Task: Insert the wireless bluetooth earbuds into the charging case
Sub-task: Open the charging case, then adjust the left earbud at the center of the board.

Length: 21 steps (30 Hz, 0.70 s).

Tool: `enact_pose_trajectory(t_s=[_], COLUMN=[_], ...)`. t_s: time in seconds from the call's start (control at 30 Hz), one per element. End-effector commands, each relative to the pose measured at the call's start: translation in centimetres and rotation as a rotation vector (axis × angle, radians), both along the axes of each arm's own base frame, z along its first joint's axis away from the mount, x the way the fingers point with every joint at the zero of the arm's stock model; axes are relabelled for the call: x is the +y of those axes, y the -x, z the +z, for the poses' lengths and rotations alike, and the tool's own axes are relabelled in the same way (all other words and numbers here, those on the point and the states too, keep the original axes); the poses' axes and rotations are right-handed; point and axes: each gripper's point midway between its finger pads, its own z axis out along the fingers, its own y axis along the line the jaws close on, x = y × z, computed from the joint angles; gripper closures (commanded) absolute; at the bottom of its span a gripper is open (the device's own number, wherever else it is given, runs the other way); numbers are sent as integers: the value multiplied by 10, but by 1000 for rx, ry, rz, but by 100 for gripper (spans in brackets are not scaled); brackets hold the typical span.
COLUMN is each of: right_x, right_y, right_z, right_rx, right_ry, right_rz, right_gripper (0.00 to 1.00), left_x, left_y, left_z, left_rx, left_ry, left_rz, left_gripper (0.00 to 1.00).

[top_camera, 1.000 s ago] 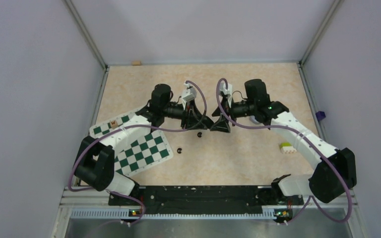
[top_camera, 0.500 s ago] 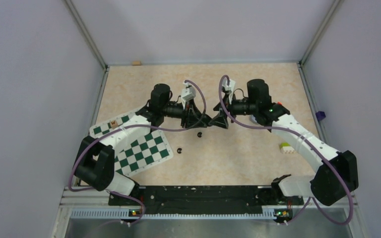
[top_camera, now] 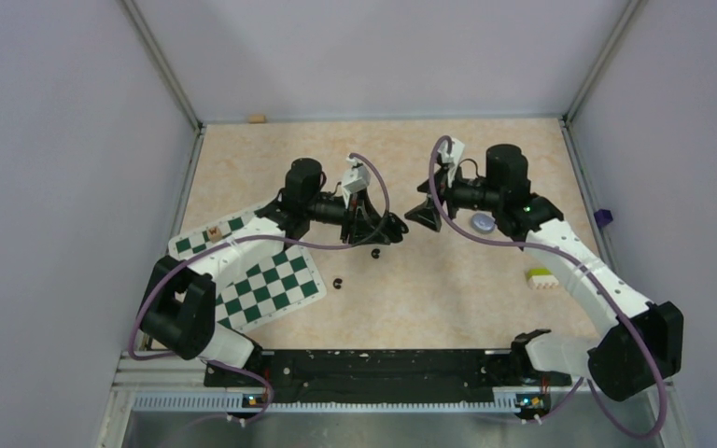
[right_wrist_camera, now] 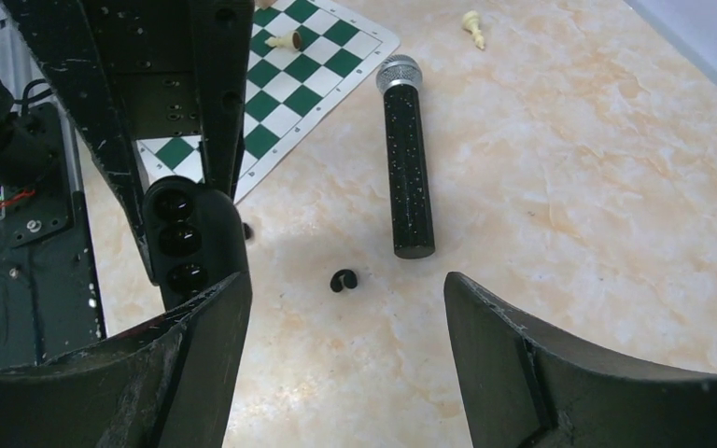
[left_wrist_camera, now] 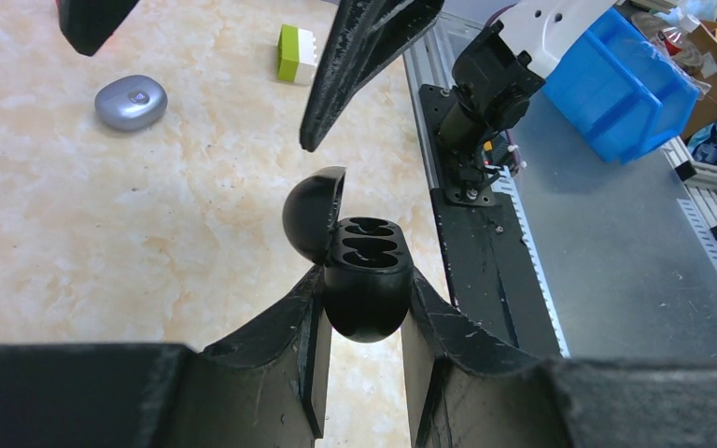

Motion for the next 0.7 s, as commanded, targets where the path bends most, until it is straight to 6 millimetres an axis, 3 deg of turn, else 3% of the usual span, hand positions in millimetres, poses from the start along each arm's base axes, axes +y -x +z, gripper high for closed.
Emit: enact_pose_trajectory(t_s=[0.0, 0.13, 0.3, 0.47, 0.67], right_x=[1, -3, -13, -13, 0], right_y=[18, 28, 4, -30, -48], right_z=[35, 56, 55, 19, -37], right_rx=[-95, -159, -170, -28, 171], right_ry=[-33, -51, -44, -40, -10], right_rz=[82, 90, -29, -142, -145], right_gripper=[25, 20, 19, 20, 26], left_x=[1, 1, 7, 20, 42], left_y=[6, 6, 3, -2, -5], left_z=[11, 14, 24, 34, 36], left_rx=[-38, -41, -96, -152, -258], left_ry=[28, 26, 13, -15, -81], left_rz=[-33, -32, -28, -2, 32], left_gripper=[100, 100, 100, 100, 100])
